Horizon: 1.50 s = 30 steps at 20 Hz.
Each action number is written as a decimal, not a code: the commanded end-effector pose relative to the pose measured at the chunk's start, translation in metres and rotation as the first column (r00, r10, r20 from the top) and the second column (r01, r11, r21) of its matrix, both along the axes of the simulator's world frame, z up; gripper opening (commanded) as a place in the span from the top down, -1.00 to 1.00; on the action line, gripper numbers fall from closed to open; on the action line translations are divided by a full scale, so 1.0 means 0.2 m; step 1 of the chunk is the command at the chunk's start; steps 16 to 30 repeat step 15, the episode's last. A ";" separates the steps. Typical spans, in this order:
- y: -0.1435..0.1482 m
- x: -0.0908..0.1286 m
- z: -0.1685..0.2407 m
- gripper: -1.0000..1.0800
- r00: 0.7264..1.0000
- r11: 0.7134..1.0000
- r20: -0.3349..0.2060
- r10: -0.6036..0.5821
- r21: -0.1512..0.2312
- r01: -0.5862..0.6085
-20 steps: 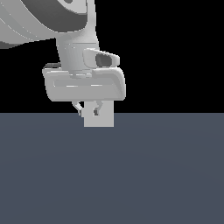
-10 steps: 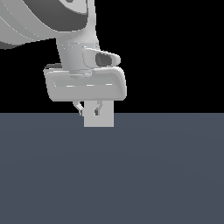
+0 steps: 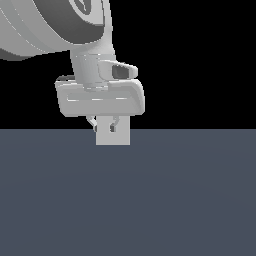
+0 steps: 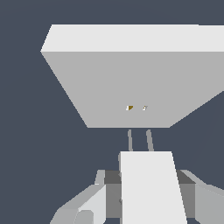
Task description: Plug the charger into the wall socket.
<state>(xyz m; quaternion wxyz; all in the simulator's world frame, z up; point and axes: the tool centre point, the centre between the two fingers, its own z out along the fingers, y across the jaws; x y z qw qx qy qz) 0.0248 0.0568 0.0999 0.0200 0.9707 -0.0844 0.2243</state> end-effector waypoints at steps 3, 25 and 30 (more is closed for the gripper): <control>-0.02 0.09 0.00 1.00 1.000 1.000 0.000 0.000 0.000 0.000; -0.03 0.17 0.00 1.00 1.000 1.000 0.000 -0.001 0.001 0.001; -0.03 0.17 0.00 1.00 1.000 1.000 0.000 -0.001 0.001 0.001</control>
